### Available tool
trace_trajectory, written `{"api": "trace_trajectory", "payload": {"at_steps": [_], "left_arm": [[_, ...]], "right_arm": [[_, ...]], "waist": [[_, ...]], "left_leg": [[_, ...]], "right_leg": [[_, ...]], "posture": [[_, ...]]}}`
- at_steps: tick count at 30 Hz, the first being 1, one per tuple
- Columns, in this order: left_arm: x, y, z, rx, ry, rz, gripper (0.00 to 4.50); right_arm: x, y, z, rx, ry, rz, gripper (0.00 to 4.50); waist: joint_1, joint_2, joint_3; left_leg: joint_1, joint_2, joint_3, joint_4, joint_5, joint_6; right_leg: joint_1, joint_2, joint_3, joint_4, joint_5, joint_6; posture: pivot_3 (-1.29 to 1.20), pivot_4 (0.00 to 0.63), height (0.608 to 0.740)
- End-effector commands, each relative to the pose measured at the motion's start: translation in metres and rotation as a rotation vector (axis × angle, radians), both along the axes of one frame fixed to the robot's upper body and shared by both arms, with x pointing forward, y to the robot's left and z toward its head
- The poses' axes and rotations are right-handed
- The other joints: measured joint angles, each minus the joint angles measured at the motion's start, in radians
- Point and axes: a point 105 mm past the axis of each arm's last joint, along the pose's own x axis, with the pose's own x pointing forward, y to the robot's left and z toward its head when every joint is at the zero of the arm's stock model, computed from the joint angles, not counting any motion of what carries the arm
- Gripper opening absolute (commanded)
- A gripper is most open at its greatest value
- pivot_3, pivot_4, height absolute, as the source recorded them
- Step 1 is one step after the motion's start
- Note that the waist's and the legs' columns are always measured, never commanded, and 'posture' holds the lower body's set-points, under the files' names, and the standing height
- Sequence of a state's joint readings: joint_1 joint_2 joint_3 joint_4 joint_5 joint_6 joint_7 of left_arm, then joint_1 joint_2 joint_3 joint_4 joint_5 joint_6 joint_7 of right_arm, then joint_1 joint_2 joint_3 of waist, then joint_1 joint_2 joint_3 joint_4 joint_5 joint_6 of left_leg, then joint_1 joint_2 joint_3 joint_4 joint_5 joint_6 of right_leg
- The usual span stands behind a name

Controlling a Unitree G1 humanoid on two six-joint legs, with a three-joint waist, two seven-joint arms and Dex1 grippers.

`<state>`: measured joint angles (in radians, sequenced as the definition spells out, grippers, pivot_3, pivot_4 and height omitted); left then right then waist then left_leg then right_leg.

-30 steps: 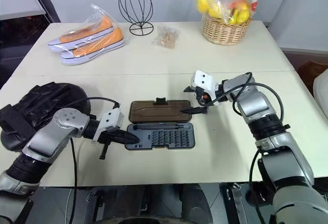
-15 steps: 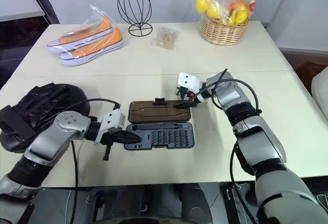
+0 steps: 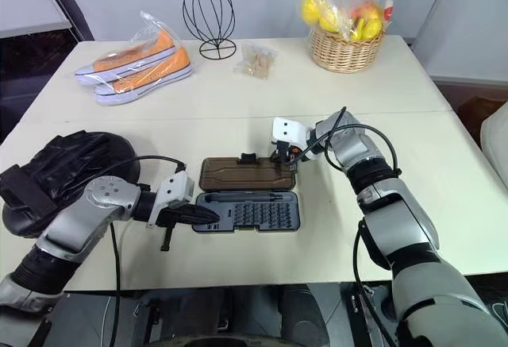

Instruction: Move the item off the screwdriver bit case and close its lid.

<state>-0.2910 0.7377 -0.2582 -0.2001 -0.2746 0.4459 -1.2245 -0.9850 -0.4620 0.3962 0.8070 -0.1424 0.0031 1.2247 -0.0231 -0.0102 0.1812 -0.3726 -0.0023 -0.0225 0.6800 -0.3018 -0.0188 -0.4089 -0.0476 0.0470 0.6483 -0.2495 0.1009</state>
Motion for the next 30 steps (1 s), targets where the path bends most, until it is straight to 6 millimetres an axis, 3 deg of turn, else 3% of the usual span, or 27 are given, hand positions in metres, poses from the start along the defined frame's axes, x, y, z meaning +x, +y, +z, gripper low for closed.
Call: {"api": "trace_trajectory", "payload": {"at_steps": [1,8,16,23,26,30], "left_arm": [[-0.006,0.006,-0.020,0.044,0.080,0.027,0.00],[-0.003,0.006,-0.021,0.028,0.111,0.048,0.00],[-0.005,0.002,-0.021,0.012,0.122,0.049,0.00],[-0.006,-0.001,-0.017,-0.018,0.143,0.068,0.00],[-0.005,-0.002,-0.011,-0.050,0.155,0.080,0.81],[-0.009,-0.004,0.003,-0.100,0.149,0.067,2.75]], "right_arm": [[-0.002,-0.002,0.000,-0.002,-0.041,0.014,0.02],[0.003,0.000,0.033,0.051,-0.278,-0.052,0.02],[-0.028,-0.007,0.064,0.052,-0.489,-0.116,0.02],[-0.047,-0.009,0.074,0.058,-0.592,-0.174,0.02],[-0.053,-0.008,0.073,0.063,-0.603,-0.181,0.00],[-0.054,-0.009,0.069,0.049,-0.612,-0.183,0.00]], "waist": [[0.000,0.000,0.000],[0.002,0.000,0.000],[0.005,0.000,0.000],[0.007,0.000,0.000],[0.009,0.000,0.000],[0.008,-0.001,0.000]], "left_leg": [[0.000,0.000,0.000,0.000,0.000,0.000],[0.000,0.000,-0.001,0.000,0.000,0.000],[-0.001,0.000,-0.001,0.001,0.000,0.000],[-0.001,0.000,-0.001,0.001,0.000,0.000],[-0.001,0.000,-0.001,0.001,0.000,0.000],[-0.001,0.000,-0.002,0.001,0.000,0.000]], "right_leg": [[0.000,0.000,0.000,0.000,0.000,0.000],[0.000,0.000,0.000,0.000,0.000,0.000],[0.000,0.000,0.000,0.000,-0.001,-0.002],[0.000,-0.001,0.000,0.000,-0.002,-0.003],[0.000,-0.001,-0.001,-0.001,-0.002,-0.003],[0.000,-0.001,-0.001,-0.001,-0.002,-0.003]], "posture": [[0.00,0.150,0.740],[0.00,0.150,0.740],[0.00,0.150,0.740],[0.00,0.150,0.740],[0.00,0.150,0.740],[0.00,0.150,0.740]]}}
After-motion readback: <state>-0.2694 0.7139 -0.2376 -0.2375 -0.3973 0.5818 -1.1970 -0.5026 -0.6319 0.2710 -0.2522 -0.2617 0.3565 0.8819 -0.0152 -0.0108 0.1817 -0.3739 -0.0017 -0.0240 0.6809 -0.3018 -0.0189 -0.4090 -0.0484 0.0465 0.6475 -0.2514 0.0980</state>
